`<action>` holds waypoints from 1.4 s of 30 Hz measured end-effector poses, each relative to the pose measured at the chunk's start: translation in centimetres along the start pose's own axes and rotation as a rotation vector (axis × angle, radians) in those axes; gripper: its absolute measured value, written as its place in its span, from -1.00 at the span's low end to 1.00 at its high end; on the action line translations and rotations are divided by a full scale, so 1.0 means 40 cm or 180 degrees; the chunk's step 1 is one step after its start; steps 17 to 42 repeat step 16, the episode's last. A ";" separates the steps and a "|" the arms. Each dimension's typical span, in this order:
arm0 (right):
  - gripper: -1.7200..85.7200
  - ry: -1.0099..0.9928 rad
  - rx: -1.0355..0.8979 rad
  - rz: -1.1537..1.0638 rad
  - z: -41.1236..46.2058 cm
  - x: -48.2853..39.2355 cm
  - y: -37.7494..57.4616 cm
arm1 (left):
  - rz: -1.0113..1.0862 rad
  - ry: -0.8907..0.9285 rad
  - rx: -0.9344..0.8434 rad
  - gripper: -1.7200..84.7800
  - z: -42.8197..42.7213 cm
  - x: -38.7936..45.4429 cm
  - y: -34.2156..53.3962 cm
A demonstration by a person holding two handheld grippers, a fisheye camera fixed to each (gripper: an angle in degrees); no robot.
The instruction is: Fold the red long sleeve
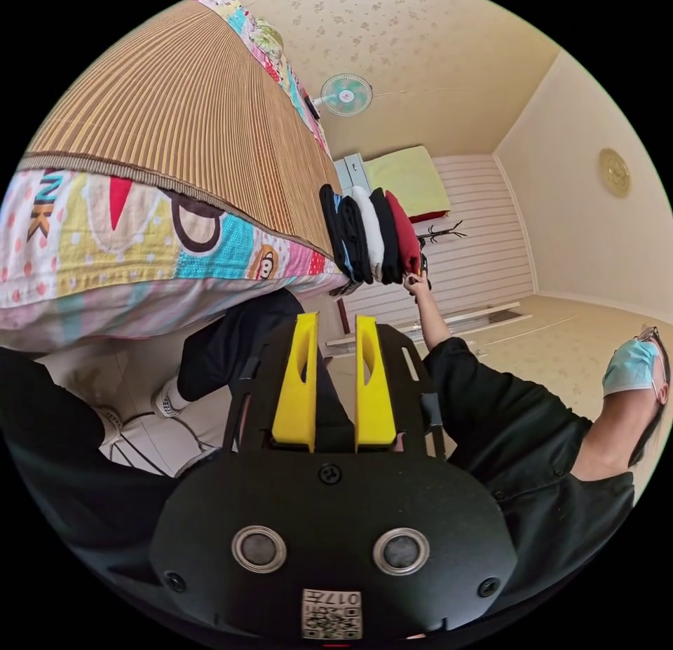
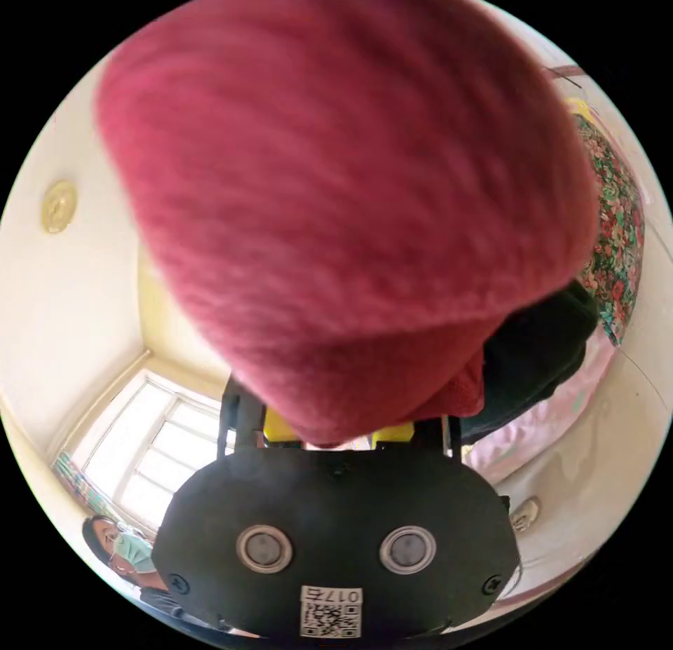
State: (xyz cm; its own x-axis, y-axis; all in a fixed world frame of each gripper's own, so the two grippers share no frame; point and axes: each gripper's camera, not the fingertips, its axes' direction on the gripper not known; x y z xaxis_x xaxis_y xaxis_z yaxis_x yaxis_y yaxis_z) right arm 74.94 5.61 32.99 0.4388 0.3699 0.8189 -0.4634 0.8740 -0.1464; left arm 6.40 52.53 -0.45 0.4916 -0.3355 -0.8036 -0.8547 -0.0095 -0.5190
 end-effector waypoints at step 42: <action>-0.93 0.1457 -0.0654 -0.1320 0.107 -0.056 0.501 | 0.0503 -0.0919 0.0449 -0.77 -0.122 0.214 0.136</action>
